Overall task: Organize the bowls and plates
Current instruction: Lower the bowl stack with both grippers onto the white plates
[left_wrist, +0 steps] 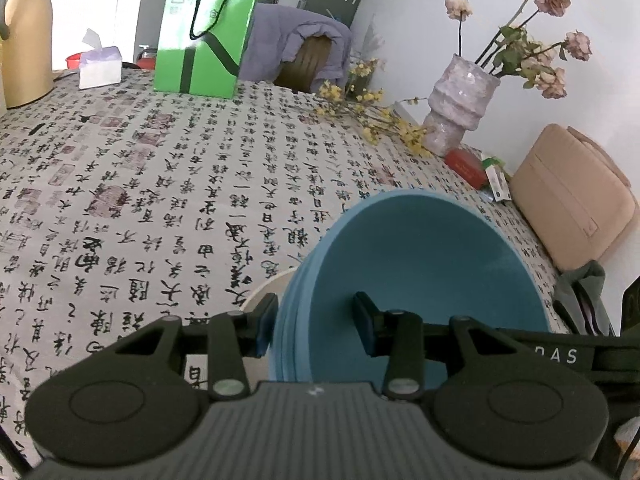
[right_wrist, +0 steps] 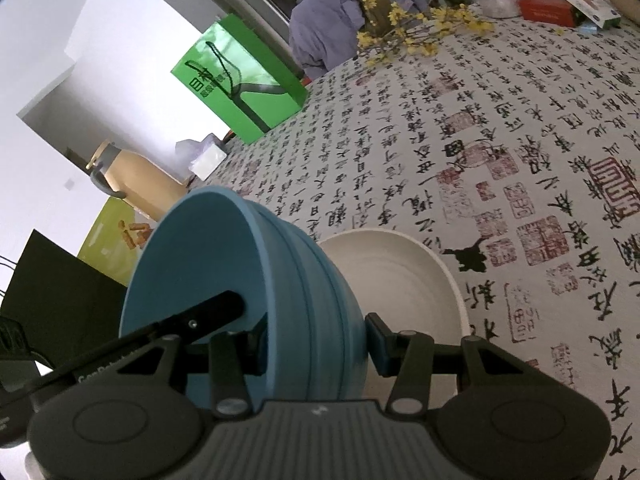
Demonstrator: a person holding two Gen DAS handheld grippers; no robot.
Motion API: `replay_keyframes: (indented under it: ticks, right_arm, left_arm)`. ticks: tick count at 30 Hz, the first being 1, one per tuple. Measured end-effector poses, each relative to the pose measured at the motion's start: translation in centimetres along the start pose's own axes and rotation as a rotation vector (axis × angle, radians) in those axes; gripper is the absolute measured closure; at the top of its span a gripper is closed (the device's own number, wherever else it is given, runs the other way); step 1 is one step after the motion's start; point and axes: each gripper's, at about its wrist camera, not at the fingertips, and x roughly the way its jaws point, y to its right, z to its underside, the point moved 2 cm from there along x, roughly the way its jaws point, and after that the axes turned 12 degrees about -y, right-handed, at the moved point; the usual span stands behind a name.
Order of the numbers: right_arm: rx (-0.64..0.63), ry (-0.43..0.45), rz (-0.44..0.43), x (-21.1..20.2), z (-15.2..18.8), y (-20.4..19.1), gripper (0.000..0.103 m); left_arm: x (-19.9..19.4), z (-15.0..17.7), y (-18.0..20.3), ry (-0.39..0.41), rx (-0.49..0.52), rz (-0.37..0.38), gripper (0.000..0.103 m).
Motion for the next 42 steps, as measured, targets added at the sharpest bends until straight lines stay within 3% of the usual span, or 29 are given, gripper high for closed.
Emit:
replay_keyframes:
  ticks: [22, 34, 37, 39, 42]
  right_arm:
    - [0.010, -0.012, 0.024, 0.3, 0.1, 0.6, 0.055]
    - [-0.046, 0.047, 0.031, -0.1, -0.9, 0.0, 0.047]
    - [-0.072, 0.061, 0.021, -0.3, -0.7, -0.4, 0.037]
    - [-0.097, 0.086, 0.022, -0.7, -0.5, -0.7, 0.029]
    - [-0.117, 0.115, 0.025, -1.2, -0.3, -0.8, 0.027]
  left_arm:
    - [1.4, 0.1, 0.1, -0.024, -0.001, 0.008, 0.060]
    - [1.6, 0.0, -0.7, -0.031, -0.020, 0.015, 0.059]
    - [1.1, 0.2, -0.8, 0.001, -0.013, 0.002, 0.049]
    - [0.4, 0.4, -0.6, 0.043, 0.005, -0.012, 0.038]
    - [-0.6, 0.8, -0.2, 0.094, 0.030, -0.035, 0.029]
